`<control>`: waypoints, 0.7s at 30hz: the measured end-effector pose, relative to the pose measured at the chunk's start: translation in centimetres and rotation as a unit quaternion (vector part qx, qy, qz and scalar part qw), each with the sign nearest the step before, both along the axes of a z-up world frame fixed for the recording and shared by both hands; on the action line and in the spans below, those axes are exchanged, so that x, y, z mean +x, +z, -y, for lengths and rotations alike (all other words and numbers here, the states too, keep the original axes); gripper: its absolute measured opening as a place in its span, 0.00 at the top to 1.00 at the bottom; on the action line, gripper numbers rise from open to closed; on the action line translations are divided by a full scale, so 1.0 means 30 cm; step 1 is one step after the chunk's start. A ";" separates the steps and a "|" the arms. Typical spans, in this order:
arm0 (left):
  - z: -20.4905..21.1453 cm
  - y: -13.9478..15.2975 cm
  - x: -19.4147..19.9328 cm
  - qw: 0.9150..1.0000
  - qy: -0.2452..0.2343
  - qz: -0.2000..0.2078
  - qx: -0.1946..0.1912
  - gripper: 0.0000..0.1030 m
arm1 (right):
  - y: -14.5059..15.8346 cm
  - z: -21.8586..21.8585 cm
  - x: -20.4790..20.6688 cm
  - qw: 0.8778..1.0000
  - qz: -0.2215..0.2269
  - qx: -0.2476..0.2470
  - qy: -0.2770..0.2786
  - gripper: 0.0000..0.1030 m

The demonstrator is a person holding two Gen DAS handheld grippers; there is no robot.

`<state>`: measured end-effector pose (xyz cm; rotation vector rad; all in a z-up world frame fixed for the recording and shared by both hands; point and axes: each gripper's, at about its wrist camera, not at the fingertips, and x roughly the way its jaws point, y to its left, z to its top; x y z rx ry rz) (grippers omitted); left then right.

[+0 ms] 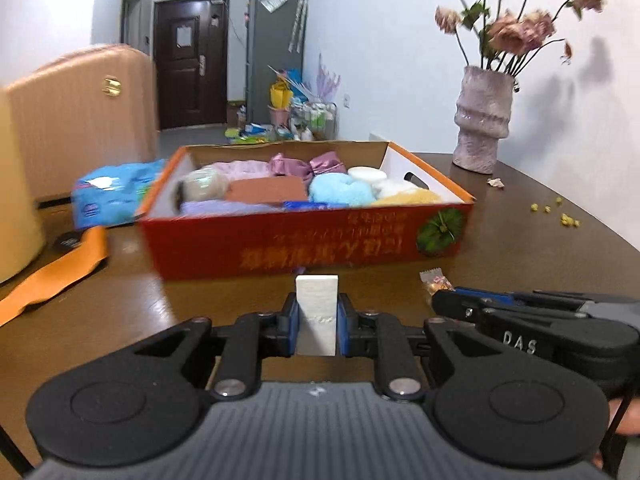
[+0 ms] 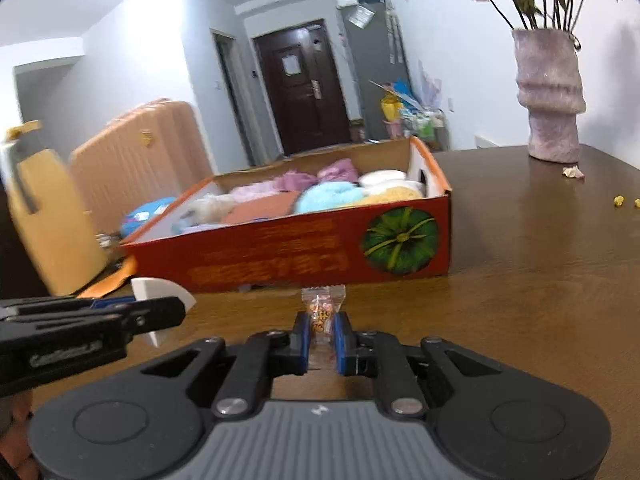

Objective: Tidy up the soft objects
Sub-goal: 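Grasp the white wedge sponge with the left tool while the right tool grasps the snack packet, then carry both items into the box and open both tools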

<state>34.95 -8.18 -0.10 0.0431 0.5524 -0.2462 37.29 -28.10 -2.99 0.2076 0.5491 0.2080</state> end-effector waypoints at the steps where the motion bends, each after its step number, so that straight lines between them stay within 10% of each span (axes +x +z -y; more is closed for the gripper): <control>1: -0.019 0.007 -0.059 1.000 0.012 0.004 0.002 0.81 | 0.009 -0.013 -0.055 1.000 0.003 0.002 0.007 0.88; 10: -0.174 0.069 -0.478 0.998 0.059 0.014 -0.026 0.81 | 0.064 -0.047 -0.493 0.999 0.009 0.034 0.009 0.88; 21: -0.171 0.136 -0.626 0.996 0.055 0.055 -0.038 0.81 | 0.165 -0.058 -0.653 0.998 0.053 0.023 0.017 0.88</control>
